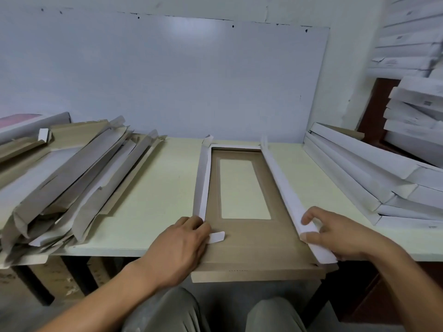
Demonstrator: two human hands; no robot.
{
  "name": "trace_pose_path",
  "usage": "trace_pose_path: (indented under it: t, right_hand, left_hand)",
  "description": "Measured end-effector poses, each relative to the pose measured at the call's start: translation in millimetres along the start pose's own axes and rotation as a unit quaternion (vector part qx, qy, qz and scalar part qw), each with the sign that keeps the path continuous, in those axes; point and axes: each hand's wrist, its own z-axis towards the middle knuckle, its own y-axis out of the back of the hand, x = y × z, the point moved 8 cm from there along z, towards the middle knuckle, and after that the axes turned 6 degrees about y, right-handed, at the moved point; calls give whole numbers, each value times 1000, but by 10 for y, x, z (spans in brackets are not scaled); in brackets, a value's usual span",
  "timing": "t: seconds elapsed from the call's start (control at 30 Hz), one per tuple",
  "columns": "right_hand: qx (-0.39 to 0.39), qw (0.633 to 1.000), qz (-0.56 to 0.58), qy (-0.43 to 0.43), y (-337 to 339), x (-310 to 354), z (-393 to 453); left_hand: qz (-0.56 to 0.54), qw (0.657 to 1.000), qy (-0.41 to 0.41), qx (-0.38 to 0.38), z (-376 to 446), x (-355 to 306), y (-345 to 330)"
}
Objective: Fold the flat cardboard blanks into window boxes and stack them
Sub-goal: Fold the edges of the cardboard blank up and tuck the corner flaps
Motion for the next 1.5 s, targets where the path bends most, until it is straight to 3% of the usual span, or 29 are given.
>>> trace_pose_path:
  t: [0.1,0.23,0.33,0.4,0.53,0.77,0.87,0.97,1.03,1.27,1.5]
  right_hand:
    - [-3,994,-101,44,-90,145,24]
    - [-14,986,-142,83,-89,170,47]
    - [78,993,2,86,-116,153,14]
    - [170,977,115,63,-107,105,-55]
    - [265,948,159,76,-55,-15,-100]
    - [175,970,116,121,-67,77,65]
    - [73,984,25,159,-18,149,129]
    - [-6,972,-108,207,-71,226,117]
    - [-41,967,-135,211,-77,252,78]
    - [-65,960,-81,261,-96,272,40]
    - [-111,968,-30,224,-19,162,24]
  left_hand:
    - [23,1000,4,0,8,-11,14]
    - [9,1000,6,3,58,-6,45]
    - [-15,1000,2,4,92,25,37]
    - [-27,1000,0,6,98,52,17]
    - [-34,999,1,1,114,85,-8]
    - [-45,999,-30,0,118,70,-28]
    - [-68,997,-45,-4,111,60,-13]
    - [-109,993,-42,-13,110,50,27]
    - [-131,991,-30,-21,121,70,55]
    - [-138,988,-50,-37,133,40,106]
    - [-147,988,-50,-8,138,11,171]
